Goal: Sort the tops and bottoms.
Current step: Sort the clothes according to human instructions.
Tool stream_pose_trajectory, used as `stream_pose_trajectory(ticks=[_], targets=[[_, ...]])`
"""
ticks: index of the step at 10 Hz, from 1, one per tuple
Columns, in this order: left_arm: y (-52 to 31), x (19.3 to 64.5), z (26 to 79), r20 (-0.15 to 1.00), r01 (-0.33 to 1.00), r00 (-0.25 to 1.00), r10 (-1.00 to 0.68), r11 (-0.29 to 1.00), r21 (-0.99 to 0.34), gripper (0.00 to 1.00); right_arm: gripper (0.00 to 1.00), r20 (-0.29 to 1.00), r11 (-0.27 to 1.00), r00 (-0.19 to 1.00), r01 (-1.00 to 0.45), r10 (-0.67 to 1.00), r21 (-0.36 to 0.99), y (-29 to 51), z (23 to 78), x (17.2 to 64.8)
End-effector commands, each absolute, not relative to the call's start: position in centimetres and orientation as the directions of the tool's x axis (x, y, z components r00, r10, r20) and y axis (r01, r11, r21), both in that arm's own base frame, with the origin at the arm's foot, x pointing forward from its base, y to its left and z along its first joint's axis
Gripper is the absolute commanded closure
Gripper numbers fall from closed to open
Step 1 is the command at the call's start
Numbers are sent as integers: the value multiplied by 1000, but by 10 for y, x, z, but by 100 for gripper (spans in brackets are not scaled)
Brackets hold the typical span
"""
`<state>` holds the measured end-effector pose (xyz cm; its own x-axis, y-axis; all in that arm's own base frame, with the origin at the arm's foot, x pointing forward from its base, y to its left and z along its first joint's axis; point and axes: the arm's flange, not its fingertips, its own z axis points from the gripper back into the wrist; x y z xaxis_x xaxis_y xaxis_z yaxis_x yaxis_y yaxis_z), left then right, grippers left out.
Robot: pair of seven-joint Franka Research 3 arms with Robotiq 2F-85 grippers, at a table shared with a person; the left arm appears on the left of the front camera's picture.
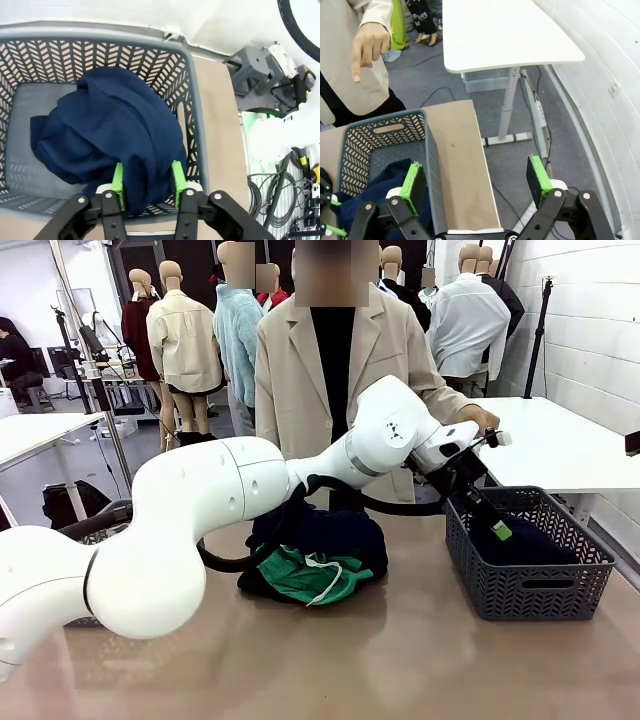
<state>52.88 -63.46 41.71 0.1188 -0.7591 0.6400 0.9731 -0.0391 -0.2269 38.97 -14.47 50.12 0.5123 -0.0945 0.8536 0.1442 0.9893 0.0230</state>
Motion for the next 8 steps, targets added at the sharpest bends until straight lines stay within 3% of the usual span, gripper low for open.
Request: stream_pose_trajectory(ticks=[1, 5, 8], targets=[[-714, 603, 462, 612, 980, 119, -782, -8, -201, 6, 0, 847, 989, 521, 148, -103, 29, -144, 502, 389], [-650, 543, 517, 613, 997, 72, -786, 76, -20, 6, 0, 847, 989, 521, 148, -103, 29, -144, 502, 389], [-568, 489, 521, 571, 938, 255, -781, 343, 50, 6, 0, 847, 989, 521, 148, -103, 29, -144, 502, 389]])
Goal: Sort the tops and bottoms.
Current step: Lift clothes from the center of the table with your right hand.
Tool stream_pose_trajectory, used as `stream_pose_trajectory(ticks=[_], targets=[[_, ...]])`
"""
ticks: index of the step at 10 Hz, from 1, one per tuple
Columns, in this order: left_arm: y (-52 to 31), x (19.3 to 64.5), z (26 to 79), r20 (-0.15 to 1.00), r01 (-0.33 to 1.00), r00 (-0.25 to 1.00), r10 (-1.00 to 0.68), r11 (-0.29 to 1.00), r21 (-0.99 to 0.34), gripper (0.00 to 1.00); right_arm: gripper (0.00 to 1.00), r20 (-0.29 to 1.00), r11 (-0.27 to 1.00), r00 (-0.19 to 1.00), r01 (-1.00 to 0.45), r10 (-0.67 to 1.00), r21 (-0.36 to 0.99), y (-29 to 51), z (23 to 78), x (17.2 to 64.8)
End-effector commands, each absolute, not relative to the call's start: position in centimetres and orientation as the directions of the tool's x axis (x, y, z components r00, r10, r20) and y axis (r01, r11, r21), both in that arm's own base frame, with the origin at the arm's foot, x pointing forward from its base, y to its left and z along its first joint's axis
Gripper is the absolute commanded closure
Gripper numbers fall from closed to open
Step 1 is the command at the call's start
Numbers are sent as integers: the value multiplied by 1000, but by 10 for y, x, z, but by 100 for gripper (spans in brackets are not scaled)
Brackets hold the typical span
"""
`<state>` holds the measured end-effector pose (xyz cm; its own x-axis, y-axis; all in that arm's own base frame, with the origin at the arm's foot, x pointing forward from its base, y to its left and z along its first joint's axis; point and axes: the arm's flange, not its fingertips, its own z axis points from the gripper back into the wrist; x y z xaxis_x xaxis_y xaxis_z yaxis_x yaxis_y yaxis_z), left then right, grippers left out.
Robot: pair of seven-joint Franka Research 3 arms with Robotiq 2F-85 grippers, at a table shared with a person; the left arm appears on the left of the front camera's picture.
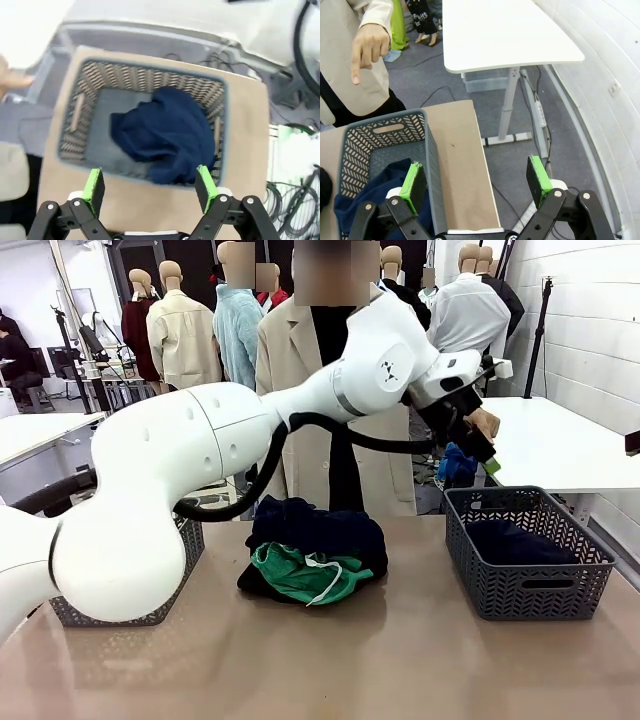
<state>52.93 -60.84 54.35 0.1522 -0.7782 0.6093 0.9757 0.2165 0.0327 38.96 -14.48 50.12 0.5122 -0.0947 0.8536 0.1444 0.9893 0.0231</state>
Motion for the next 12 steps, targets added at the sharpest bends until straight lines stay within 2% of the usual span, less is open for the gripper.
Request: stream_pose_trajectory(ticks=[1, 2, 7, 8, 9, 10, 11, 12], targets=[[-546, 479, 517, 599, 915, 297, -743, 401, 44, 6, 0, 847, 989, 521, 148, -103, 29, -144, 502, 389], [-608, 529, 543, 609, 976, 152, -778, 216, 33, 6, 0, 847, 989, 521, 148, -103, 29, -144, 502, 389], [-611, 528, 543, 605, 969, 172, -777, 244, 38, 6, 0, 847, 989, 521, 148, -103, 29, -144, 502, 389], [-595, 524, 547, 592, 952, 165, -789, 284, 114, 6, 0, 847, 989, 521, 148, -103, 29, -144, 502, 389], [-526, 516, 565, 676, 849, 247, -694, 491, 194, 6, 0, 847, 989, 521, 148, -103, 29, -144, 502, 389], [-473, 498, 574, 695, 768, 294, -657, 595, 237, 6, 0, 847, 989, 521, 148, -103, 29, -144, 502, 389], [-415, 477, 575, 715, 654, 356, -603, 707, 271, 6, 0, 847, 989, 521, 148, -103, 29, -144, 502, 389], [-367, 455, 565, 723, 554, 439, -533, 794, 249, 6, 0, 847, 989, 521, 148, -103, 29, -144, 502, 389]])
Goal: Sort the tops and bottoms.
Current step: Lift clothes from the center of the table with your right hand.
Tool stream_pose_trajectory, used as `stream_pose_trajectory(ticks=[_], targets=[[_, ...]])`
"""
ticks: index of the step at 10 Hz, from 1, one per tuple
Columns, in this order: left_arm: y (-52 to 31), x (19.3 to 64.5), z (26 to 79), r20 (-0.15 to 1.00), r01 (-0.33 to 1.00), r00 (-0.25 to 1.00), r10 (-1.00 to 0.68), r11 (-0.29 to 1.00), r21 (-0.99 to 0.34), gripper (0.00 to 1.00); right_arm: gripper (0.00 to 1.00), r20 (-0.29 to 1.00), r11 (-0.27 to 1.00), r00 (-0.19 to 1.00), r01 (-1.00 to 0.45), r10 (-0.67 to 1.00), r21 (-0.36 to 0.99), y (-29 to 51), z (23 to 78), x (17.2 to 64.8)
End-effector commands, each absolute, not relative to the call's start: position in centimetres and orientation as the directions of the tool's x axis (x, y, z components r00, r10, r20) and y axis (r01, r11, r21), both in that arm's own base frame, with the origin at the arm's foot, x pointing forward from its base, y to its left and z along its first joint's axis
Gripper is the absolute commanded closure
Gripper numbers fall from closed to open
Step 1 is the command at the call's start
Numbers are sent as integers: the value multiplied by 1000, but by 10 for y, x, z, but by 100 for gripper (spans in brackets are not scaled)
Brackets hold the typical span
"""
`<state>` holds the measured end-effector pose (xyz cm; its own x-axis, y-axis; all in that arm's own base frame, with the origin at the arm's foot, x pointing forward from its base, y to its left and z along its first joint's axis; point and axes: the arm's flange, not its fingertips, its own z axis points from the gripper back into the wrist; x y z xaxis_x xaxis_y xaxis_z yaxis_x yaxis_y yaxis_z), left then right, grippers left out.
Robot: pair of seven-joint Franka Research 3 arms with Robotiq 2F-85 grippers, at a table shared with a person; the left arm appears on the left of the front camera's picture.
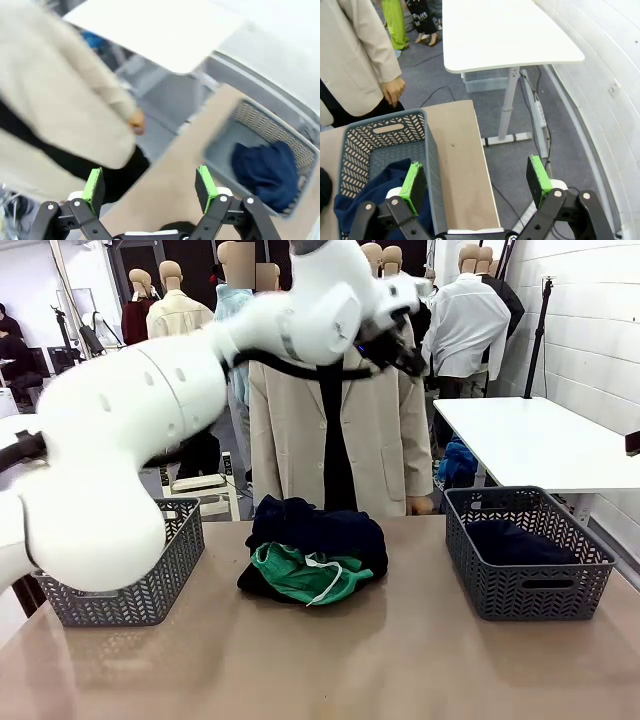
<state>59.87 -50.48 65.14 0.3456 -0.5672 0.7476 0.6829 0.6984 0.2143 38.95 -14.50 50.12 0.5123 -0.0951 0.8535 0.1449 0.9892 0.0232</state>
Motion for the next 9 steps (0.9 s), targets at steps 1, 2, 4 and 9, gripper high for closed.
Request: stream_pose_trajectory(ticks=[1, 2, 4, 9], targets=[[-326, 431, 545, 710, 461, 512, -483, 852, 248, 6, 0, 847, 989, 521, 148, -103, 29, -144, 502, 389], [-285, 397, 511, 673, 392, 609, -421, 897, 205, 6, 0, 847, 989, 521, 148, -103, 29, -144, 502, 389], [-217, 340, 453, 540, 287, 776, -324, 945, 155, 6, 0, 847, 989, 521, 148, -103, 29, -144, 502, 389], [-394, 581, 604, 462, 249, 834, -301, 953, 172, 6, 0, 847, 989, 521, 148, -103, 29, -144, 502, 389]])
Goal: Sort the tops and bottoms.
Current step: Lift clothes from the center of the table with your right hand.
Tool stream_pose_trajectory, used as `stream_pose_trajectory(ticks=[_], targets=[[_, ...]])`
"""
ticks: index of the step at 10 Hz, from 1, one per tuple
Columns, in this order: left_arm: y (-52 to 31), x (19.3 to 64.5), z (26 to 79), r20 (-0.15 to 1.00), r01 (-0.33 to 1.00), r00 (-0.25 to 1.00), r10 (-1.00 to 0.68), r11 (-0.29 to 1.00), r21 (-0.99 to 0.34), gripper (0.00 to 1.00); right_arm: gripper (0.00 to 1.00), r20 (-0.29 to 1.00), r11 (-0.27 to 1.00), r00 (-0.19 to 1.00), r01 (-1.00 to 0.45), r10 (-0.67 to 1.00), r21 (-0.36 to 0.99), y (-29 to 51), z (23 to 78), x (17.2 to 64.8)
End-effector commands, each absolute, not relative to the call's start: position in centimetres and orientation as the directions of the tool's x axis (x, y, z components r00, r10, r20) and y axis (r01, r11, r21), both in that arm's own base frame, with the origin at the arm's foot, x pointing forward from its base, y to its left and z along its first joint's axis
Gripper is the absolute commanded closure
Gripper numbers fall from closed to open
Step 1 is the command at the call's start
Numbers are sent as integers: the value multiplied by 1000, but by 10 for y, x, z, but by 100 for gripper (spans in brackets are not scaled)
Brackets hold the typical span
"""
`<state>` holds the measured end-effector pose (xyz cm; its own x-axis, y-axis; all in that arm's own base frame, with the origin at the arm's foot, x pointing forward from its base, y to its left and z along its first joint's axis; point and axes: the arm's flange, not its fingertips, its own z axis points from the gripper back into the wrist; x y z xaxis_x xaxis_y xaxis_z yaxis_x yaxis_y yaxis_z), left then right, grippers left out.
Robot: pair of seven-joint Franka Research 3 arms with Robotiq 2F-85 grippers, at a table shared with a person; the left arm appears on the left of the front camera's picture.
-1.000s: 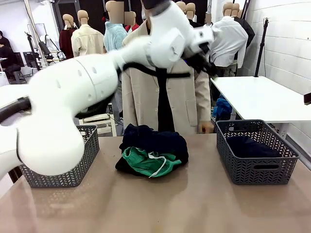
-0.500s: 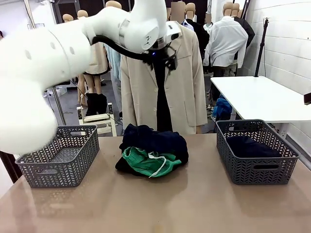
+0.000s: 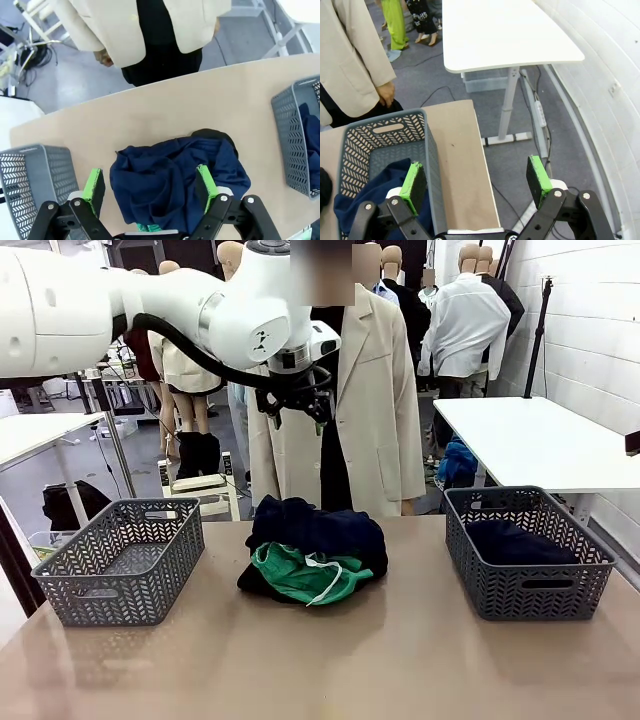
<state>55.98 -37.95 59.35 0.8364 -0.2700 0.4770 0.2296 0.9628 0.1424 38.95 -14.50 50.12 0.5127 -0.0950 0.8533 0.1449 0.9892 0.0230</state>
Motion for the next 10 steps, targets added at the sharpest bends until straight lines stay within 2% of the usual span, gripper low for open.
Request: stream_pose_trajectory(ticks=[1, 2, 3, 4, 6, 8, 10], targets=[[-394, 581, 604, 462, 249, 834, -301, 953, 172, 6, 0, 847, 989, 521, 148, -103, 29, -144, 502, 389], [-379, 560, 593, 477, 230, 836, -270, 963, 142, 6, 0, 847, 989, 521, 148, -103, 29, -144, 502, 389], [-364, 569, 604, 427, 206, 857, -288, 952, 228, 6, 0, 847, 989, 521, 148, -103, 29, -144, 502, 389], [-312, 568, 611, 419, 106, 884, -206, 962, 250, 6, 0, 847, 989, 521, 148, -103, 29, -144, 502, 389], [-193, 532, 609, 412, -27, 909, -64, 977, 210, 6, 0, 847, 989, 521, 148, -103, 29, -144, 502, 389], [-98, 506, 572, 355, -37, 935, -21, 987, 155, 6, 0, 847, 989, 521, 148, -103, 29, -144, 502, 389], [-1, 473, 517, 292, -34, 956, 31, 999, 4, 6, 0, 847, 989, 521, 148, -103, 29, -144, 502, 389]])
